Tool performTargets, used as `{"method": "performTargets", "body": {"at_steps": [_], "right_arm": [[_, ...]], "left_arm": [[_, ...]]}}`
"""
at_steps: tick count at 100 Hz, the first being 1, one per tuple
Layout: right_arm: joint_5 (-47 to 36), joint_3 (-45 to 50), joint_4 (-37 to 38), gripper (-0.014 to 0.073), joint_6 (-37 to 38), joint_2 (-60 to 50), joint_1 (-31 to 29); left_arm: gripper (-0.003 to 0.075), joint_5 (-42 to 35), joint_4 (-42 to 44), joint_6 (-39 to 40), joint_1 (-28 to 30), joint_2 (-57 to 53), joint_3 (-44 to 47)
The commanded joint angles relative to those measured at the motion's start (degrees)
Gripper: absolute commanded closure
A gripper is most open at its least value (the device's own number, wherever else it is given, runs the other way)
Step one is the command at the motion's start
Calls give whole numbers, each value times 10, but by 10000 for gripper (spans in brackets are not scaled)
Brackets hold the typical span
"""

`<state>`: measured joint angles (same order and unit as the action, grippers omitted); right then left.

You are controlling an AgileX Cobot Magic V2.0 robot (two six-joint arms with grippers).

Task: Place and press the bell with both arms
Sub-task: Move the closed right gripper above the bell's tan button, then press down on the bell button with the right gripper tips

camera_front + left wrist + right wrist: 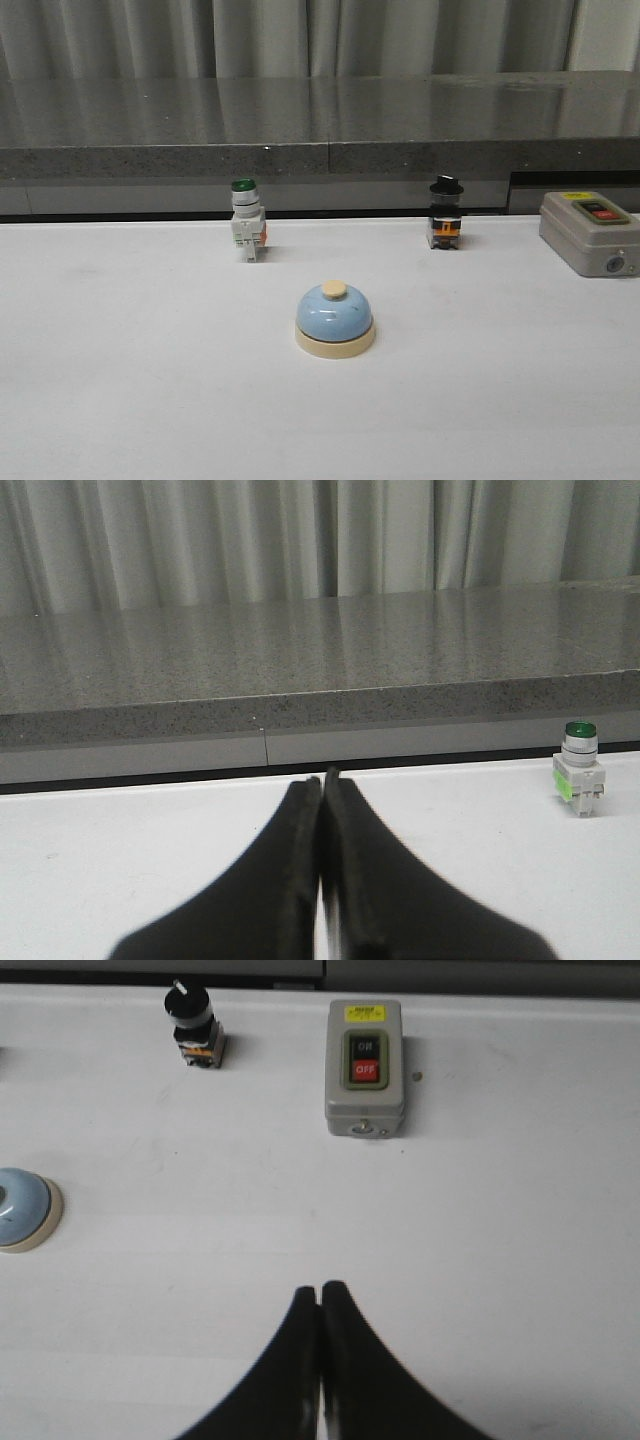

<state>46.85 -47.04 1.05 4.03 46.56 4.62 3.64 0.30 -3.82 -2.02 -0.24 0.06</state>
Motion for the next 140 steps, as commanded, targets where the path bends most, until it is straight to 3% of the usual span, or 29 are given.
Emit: {"method": "performTargets", "body": {"at_steps": [1,13,36,73,106,140], "right_arm": [[-35,-20,-20,654,-3,24,0],[-42,-20,-39,654,-21,64,12],[-81,-33,-50,654,-31,173,95],[-126,-157,-54,654,-31,384,215],[-122,-268,-54,654,-31,526,274],[-113,-307,-58,654,-31,582,303]], "left_arm": [[740,-49,-3,3,2,-17,24],[740,-49,-3,3,2,-17,24],[740,-49,-3,3,2,-17,24],[740,-49,-3,3,2,-17,24],[740,-49,-3,3,2,-17,24],[739,-49,-3,3,2,-17,24]]}}
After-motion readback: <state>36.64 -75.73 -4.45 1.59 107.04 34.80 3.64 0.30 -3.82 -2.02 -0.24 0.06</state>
